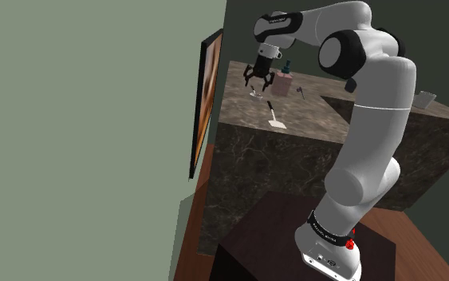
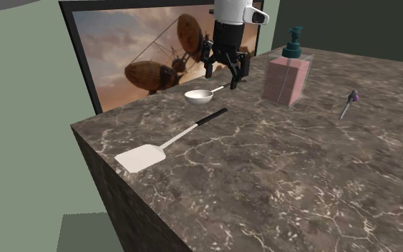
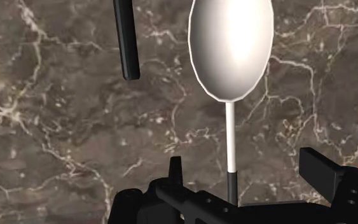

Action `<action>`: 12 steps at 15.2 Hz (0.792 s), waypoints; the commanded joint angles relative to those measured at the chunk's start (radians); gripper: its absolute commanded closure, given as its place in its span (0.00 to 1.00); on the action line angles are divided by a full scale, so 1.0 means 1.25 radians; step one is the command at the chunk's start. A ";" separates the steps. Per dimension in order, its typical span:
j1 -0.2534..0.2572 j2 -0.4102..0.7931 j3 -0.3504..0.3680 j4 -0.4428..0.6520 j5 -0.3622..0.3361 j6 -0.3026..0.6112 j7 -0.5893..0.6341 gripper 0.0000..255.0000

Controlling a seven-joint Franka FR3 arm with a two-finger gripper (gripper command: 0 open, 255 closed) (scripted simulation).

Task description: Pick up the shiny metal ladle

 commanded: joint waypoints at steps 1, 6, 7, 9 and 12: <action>0.000 0.000 0.000 -0.020 0.001 0.020 -0.003 0.00; 0.001 0.000 0.000 -0.038 0.002 0.038 -0.005 1.00; 0.001 0.000 0.000 -0.038 0.002 0.038 -0.005 1.00; 0.001 0.000 0.000 -0.038 0.002 0.038 -0.006 1.00; 0.001 0.000 0.000 -0.038 0.002 0.038 -0.005 1.00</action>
